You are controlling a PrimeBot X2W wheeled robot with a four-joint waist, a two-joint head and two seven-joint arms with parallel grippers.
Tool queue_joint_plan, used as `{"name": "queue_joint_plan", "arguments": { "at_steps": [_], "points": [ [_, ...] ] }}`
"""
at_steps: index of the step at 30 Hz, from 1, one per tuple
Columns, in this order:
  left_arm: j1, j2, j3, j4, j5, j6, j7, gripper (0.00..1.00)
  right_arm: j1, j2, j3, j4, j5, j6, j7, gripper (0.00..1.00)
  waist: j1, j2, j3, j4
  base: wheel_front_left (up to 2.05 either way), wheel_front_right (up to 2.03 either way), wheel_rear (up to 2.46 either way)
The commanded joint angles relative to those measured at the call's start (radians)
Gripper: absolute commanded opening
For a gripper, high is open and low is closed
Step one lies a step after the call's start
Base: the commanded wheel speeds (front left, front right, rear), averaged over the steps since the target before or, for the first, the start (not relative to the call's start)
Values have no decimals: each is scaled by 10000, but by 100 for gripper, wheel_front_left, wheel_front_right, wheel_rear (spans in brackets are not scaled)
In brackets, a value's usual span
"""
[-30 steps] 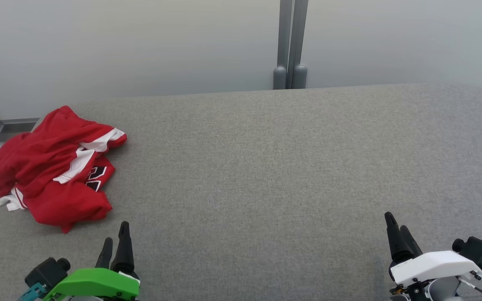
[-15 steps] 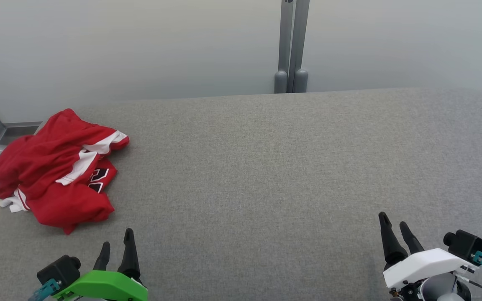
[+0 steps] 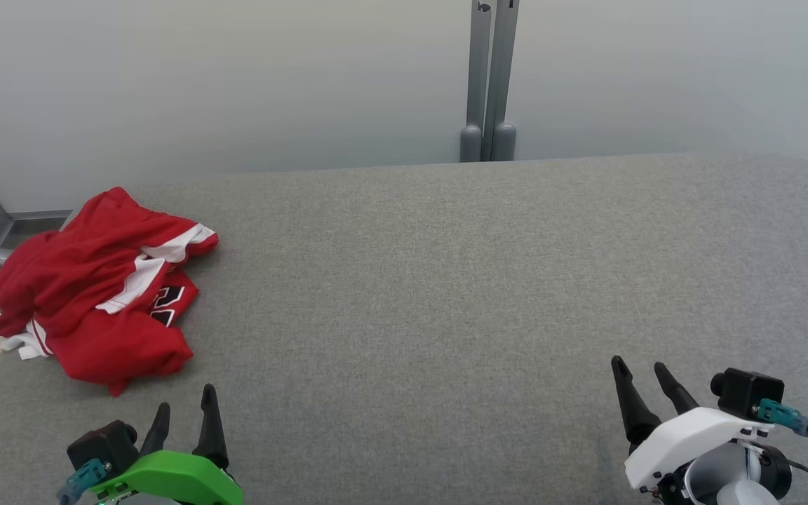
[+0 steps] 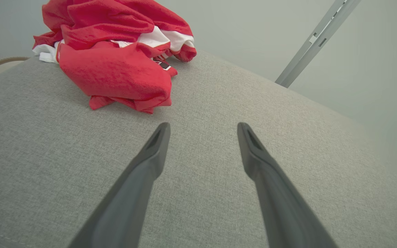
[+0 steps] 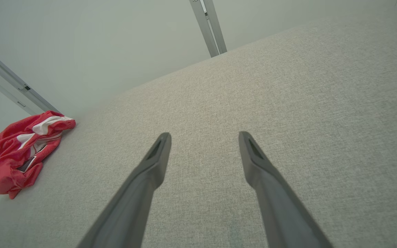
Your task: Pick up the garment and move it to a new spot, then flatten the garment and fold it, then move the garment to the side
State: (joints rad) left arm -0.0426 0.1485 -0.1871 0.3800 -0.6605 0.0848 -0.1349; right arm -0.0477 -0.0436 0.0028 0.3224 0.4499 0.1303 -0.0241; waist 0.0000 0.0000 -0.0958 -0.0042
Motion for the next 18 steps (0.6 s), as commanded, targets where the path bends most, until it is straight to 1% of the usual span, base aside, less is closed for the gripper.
{"name": "queue_joint_plan", "arguments": {
  "at_steps": [1, 6, 13, 18],
  "points": [
    [-214, 130, -25, -40, 287, 92, -112, 100, -185, -56, 50, -106, -348, 5, 61, 100, 0, 0, -13, 10, 0, 0, 0],
    [-255, 203, -127, -6, 650, 179, -200, 100, -184, -62, 122, -175, -900, 4, 177, 100, 0, 0, -61, 41, 0, 0, 0],
    [-340, 405, -338, -86, 1147, 77, -274, 100, -212, -69, 160, -124, -1562, 4, 195, 100, 0, 0, -154, 76, 0, 0, 0],
    [-298, 533, -447, -46, 1474, 115, -333, 100, -261, -73, 160, -19, -1992, 5, 156, 100, 0, 0, -198, 77, 0, 0, 0]
  ]
}}
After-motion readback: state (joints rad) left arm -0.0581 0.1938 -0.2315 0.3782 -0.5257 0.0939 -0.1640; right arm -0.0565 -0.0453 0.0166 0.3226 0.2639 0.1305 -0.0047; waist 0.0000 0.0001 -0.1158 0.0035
